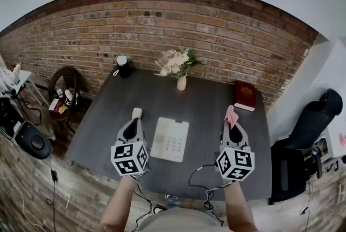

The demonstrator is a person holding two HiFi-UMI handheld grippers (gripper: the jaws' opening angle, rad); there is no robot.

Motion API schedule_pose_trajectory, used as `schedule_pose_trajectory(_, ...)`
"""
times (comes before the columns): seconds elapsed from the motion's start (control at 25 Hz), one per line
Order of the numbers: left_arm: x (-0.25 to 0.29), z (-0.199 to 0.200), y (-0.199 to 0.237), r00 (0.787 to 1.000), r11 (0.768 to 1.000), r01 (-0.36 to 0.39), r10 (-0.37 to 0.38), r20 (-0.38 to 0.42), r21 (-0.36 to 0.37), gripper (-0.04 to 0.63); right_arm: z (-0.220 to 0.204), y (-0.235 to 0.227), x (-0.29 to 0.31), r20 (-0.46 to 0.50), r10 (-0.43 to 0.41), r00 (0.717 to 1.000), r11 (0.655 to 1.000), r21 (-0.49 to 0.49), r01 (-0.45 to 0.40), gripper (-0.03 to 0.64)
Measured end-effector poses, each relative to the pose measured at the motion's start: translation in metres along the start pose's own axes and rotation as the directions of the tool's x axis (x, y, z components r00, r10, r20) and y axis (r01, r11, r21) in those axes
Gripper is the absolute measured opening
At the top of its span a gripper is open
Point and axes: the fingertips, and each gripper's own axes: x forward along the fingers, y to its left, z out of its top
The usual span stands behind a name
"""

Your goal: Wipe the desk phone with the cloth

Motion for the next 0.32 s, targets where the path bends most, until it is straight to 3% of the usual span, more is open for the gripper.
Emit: schedule_pose_trajectory(0.32, 0.0031, -0.0021, -0.0014, 1.0, 1.0, 0.003, -0.003, -0.006, 0.009, -0.002, -0.0007, 0.0003, 0.0032, -0.006, 0.004, 1.0, 1.0, -0.002, -0.004, 0.017)
